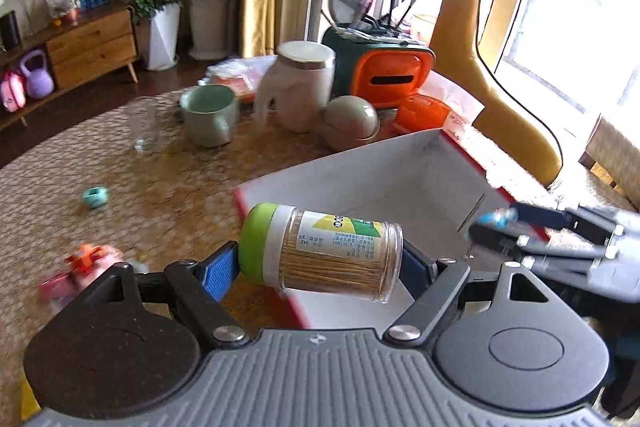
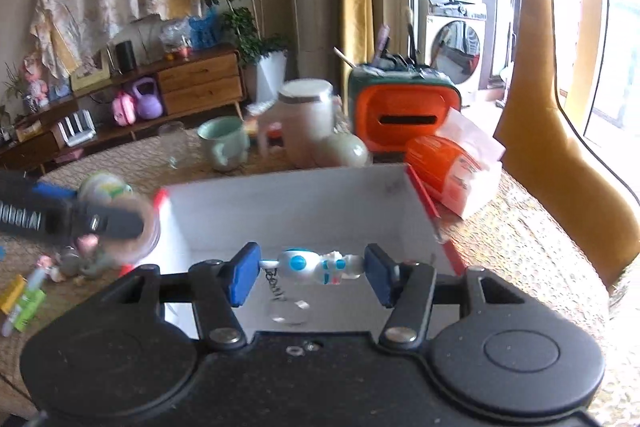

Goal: Organize rigid objects
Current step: 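Carry the toothpick jar and robot keychain over the red box with both tools, then open both tools to drop the jar and keychain into the box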

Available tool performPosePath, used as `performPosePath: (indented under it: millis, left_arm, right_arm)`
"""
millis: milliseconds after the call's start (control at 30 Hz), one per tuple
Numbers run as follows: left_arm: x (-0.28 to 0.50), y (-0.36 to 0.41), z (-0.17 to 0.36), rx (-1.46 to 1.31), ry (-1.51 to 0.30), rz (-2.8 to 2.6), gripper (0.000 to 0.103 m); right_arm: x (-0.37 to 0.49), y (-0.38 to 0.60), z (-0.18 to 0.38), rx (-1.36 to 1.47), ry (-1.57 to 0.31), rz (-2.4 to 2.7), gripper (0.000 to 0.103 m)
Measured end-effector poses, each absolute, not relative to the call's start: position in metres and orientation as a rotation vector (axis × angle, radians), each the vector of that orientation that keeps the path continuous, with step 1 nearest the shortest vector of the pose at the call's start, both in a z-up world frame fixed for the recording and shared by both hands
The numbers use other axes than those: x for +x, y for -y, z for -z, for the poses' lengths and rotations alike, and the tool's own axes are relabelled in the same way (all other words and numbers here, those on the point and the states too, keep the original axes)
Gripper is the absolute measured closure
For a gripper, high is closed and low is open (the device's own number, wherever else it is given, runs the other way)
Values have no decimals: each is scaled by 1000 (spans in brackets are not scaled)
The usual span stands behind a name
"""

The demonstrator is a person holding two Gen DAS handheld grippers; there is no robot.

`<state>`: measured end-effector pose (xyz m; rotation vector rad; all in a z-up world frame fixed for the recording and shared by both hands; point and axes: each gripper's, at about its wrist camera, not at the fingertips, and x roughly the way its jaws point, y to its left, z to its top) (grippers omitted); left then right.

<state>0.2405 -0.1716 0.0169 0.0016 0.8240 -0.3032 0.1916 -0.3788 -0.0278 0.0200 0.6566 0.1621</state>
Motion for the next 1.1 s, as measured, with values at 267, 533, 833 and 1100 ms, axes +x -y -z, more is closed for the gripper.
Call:
performPosePath:
  millis: [267,533,833,1100]
  left_arm:
    - [298,232,17,39,-925,309,20]
    - [333,268,60,62,-1029,310,20]
    - [351,284,95,110,-1118,319,20]
    - [351,286,105,140,-1140,320,20]
  right_arm:
    - [212,389,55,-46,-740,-178,47]
    - [226,382,78,-136,-825,-220,47]
    - [239,381,92,-170,-929,-237,47]
    - [242,378,100,-159,-968,-229,46]
